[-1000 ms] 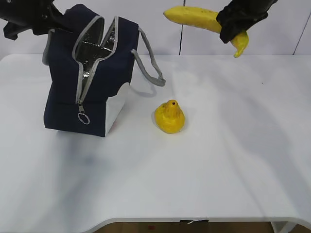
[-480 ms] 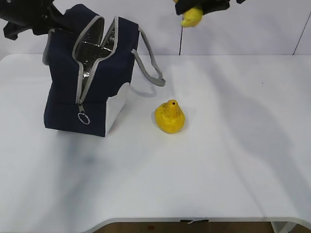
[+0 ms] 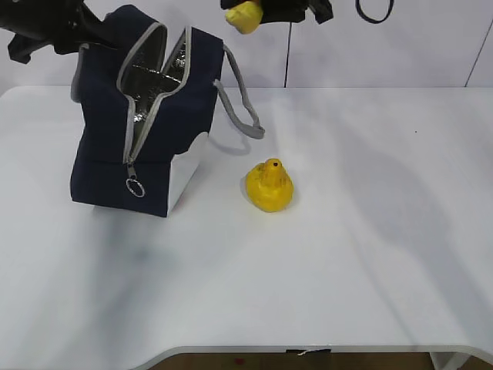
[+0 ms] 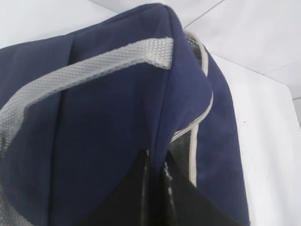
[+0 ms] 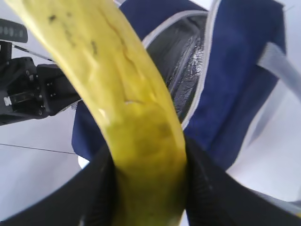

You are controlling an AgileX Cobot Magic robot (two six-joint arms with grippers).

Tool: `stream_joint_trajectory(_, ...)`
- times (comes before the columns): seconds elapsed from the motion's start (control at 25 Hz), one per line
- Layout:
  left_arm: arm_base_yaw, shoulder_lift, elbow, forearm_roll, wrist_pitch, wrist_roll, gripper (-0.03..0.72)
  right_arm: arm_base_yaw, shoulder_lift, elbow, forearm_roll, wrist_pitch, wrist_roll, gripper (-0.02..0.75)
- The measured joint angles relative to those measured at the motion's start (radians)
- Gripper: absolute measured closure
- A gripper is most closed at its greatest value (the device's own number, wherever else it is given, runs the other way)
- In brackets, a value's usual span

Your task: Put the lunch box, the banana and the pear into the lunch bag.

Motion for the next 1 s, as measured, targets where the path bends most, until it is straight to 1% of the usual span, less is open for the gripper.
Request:
stream_joint_trajectory(0.12,0.000,0.000,0.000,-0.009,-0.002,0.000,0.692,0.034,0.008,0.000,0.005,-0.028,0.014,0.421)
stream_joint_trajectory(0.24,0.000,0.000,0.000,-0.022,-0.013,0.000,0.692,0.076,0.017,0.000,0.001,-0.062,0.090,0.421)
stream_joint_trajectory(0.32,0.000,0.000,0.000,-0.036,-0.020,0.000,0.692,0.103,0.026,0.000,-0.049,-0.061,0.165,0.421)
stream_joint_trajectory(0.44,0.000,0.000,0.000,-0.045,-0.022,0.000,0.692,0.128,0.046,0.000,-0.164,-0.023,0.252,0.421)
stream_joint_trajectory(0.56,0.000,0.000,0.000,-0.047,-0.024,0.000,0.692,0.132,0.069,0.000,-0.264,0.005,0.328,0.421)
stream_joint_trajectory(0.68,0.000,0.000,0.000,-0.053,-0.026,0.000,0.692,0.132,0.072,0.000,-0.338,0.041,0.396,0.421)
stream_joint_trajectory(0.84,0.000,0.000,0.000,-0.059,-0.033,0.000,0.692,0.132,0.072,0.000,-0.402,0.083,0.434,0.421)
stream_joint_trajectory(1.0,0.000,0.000,0.000,-0.062,-0.033,0.000,0.692,0.132,0.072,0.000,-0.418,0.089,0.464,0.421)
